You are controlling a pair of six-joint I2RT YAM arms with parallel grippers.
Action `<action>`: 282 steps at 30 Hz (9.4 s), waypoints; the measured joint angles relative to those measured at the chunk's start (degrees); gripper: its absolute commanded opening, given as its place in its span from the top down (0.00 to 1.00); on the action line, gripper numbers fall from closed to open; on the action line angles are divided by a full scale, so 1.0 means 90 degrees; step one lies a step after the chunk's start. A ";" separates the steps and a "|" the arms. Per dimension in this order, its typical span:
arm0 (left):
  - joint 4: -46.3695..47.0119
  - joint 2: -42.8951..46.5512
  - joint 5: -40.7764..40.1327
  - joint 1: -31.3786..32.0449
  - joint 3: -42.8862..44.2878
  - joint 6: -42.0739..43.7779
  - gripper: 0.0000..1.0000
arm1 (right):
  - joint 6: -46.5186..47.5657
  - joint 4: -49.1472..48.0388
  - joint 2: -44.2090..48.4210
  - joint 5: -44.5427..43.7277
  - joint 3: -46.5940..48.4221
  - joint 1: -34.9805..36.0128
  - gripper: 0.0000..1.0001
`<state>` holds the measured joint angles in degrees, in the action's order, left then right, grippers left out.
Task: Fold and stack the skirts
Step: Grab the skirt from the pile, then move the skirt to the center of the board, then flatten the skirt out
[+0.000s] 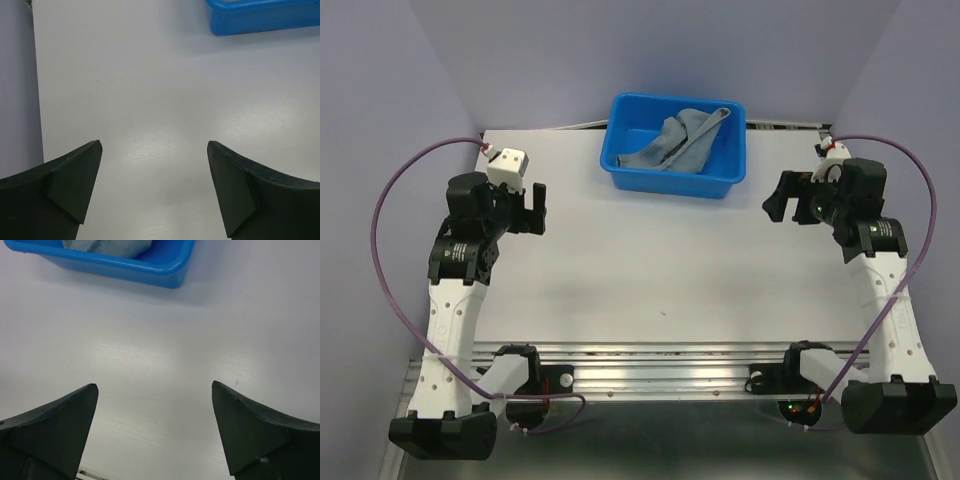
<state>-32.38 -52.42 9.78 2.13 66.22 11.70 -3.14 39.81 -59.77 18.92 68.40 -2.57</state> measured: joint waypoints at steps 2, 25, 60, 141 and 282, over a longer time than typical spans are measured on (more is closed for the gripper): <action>0.0000 -0.0129 0.0005 0.0000 -0.0007 0.0000 0.01 | -0.0058 -0.0019 -0.0034 0.0044 0.0000 0.0000 0.00; -0.0022 -0.0245 -0.0534 0.0000 0.0051 -0.0056 0.01 | -0.1438 -0.1426 -0.5149 -0.0855 0.4150 0.1583 0.02; 0.0121 -0.0495 -0.1996 0.0000 -0.0525 -0.0464 0.01 | -0.0879 -0.2919 -0.9262 -0.3427 0.6584 0.2455 0.99; 0.1171 -0.2900 0.2261 0.1052 -0.0527 0.1491 0.13 | -0.0126 -0.2917 -0.6591 -0.0090 0.2647 0.1579 0.05; -0.0253 -0.3298 0.0877 0.2506 -0.1231 0.5748 0.28 | 0.6154 0.1855 -0.4357 0.0532 0.1326 0.2336 0.99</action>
<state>-34.65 -82.11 17.67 24.69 55.13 63.44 52.25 56.51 -98.98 23.70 80.34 18.46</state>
